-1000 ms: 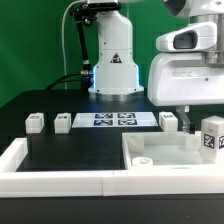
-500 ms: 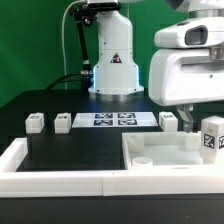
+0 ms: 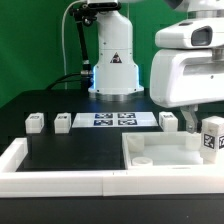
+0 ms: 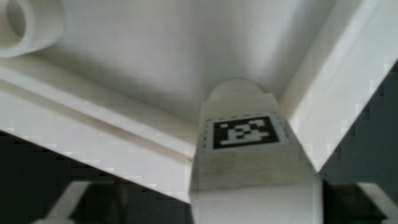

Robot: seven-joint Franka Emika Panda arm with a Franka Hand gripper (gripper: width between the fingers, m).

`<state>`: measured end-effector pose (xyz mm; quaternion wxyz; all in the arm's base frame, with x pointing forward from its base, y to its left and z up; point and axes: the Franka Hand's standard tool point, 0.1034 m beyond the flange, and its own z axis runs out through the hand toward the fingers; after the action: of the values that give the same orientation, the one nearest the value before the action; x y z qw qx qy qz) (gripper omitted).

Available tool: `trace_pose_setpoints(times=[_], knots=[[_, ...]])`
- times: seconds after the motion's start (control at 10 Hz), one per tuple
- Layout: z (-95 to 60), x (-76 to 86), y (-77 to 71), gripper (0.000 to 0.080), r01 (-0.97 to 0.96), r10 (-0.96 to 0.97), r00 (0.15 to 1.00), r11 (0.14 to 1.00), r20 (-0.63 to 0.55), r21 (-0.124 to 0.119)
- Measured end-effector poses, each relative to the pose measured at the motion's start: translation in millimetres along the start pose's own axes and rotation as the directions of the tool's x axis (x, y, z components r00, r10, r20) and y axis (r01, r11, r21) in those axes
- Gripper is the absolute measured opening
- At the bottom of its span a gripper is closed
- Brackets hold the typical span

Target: Assemble square table

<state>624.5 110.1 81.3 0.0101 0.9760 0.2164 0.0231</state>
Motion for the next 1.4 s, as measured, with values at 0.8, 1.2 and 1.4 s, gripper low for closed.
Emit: trace_pose_setpoints(times=[0.8,1.2,1.4], knots=[[0.5,-0.2,-0.8,0.0292,-0.224,0.224,0.975,0.974,0.001,0.004],[1.1,-0.1,-2.6,0.0294,-0.504,0.504,0.864,0.863,0.001,0.005],[1.3,0.1,-5.2,0.0294,-0.685,0.685,0.728,0.728,0.008,0.011]])
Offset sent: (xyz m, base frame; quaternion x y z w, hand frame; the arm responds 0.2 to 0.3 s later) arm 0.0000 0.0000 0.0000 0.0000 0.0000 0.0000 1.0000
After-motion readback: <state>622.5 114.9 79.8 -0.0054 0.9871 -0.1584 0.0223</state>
